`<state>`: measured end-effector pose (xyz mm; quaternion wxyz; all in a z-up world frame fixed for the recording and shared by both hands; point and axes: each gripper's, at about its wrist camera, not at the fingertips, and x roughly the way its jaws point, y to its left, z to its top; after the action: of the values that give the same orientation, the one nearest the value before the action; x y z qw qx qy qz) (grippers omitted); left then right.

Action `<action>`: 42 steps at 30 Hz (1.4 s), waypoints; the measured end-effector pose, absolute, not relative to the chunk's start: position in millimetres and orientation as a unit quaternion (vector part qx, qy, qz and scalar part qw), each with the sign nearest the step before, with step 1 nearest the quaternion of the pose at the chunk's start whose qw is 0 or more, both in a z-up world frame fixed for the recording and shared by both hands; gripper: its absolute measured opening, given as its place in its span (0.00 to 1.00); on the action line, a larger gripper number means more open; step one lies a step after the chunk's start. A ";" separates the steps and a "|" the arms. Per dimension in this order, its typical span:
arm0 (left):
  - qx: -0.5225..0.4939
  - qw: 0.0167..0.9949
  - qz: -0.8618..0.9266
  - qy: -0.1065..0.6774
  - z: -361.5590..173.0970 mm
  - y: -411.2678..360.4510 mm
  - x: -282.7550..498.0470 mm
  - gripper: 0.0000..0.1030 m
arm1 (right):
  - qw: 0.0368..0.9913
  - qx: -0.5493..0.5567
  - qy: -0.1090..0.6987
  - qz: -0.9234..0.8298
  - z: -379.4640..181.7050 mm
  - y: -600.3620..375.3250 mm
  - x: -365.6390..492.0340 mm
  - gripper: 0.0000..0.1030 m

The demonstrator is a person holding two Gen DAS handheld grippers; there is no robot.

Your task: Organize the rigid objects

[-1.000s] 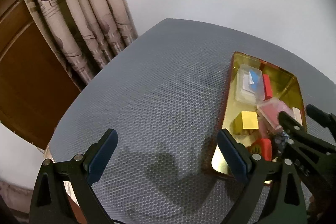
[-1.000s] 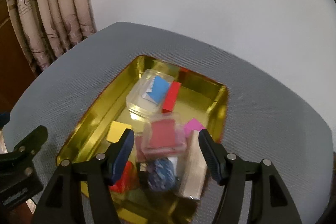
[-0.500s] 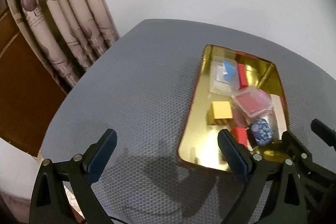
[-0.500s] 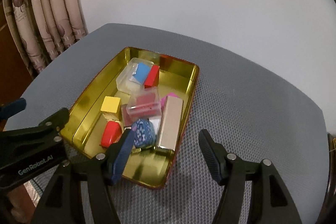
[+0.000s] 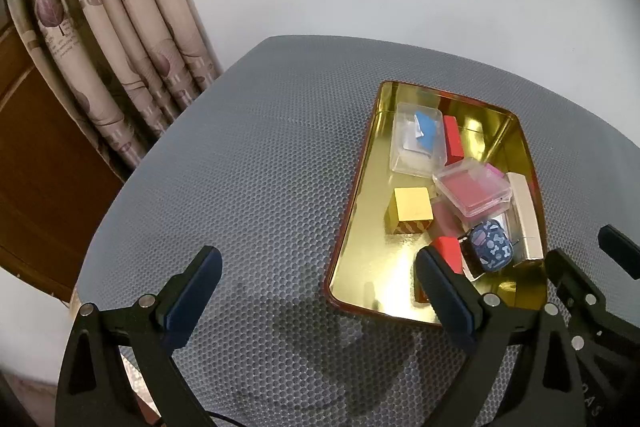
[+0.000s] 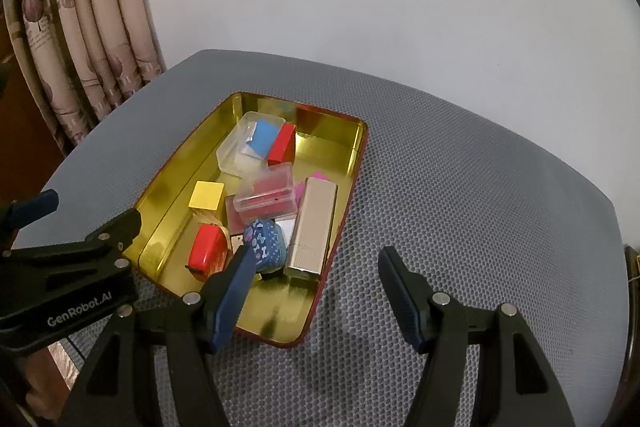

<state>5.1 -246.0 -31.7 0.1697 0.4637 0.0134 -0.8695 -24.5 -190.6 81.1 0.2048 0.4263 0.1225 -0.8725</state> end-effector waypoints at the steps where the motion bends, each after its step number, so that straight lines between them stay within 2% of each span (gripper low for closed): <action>1: 0.464 0.171 -0.869 0.012 -32.0 -245.7 4.8 0.94 | 0.205 0.426 0.124 -0.872 81.3 -191.0 -24.0 0.64; 42: 0.470 0.174 -0.865 0.012 -33.8 -242.1 2.2 0.94 | 0.215 0.436 0.129 -0.864 76.0 -194.8 -15.6 0.64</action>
<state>2.2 -242.1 -33.8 0.1744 0.4696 0.0120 -0.8654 -15.6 -194.8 76.0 0.2154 0.4358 0.1286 -0.8644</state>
